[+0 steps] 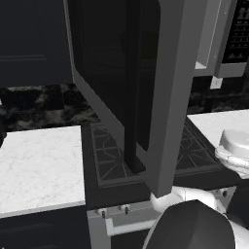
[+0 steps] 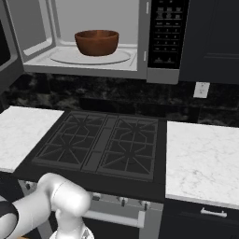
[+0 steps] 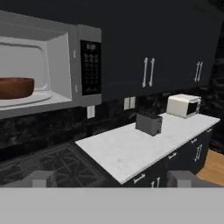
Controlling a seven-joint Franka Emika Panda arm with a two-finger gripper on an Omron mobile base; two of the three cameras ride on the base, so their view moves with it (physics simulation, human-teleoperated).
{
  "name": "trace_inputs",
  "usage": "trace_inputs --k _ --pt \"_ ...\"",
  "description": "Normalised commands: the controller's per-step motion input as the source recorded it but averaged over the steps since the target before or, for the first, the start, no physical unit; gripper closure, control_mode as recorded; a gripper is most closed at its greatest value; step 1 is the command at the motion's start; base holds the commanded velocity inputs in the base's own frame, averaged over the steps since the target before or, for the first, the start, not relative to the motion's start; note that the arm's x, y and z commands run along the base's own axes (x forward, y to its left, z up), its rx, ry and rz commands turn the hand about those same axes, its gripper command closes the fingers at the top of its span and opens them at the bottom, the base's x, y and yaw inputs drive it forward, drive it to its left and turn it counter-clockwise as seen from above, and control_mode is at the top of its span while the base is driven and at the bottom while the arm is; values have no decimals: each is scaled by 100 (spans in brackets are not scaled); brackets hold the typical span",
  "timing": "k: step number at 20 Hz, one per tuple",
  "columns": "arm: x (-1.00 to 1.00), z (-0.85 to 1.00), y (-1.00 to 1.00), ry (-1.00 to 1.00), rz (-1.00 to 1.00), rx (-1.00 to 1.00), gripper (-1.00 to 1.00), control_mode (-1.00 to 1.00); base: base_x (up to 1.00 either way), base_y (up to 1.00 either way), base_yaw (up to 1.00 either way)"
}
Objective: Open the microwave, place the bowl with waffle inside the microwave, then close the microwave door and turn it on.
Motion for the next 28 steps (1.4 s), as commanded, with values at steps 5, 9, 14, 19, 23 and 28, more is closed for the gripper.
trace_inputs --k 5,9,14,19,23,28 --pt "-90 0 53 -20 -1 -1 -100 -100 0 0 0" --pt "6 -5 98 -4 -2 0 -100 -100 0 0 0" --pt "45 -20 98 0 -14 0 -100 -100 0 0 0" --pt "79 -43 72 0 -16 0 -100 -100 0 0 0" --pt "97 -48 42 -5 -3 0 -100 -100 0 0 0" --pt "97 -57 59 -10 2 0 -100 -100 0 0 0"
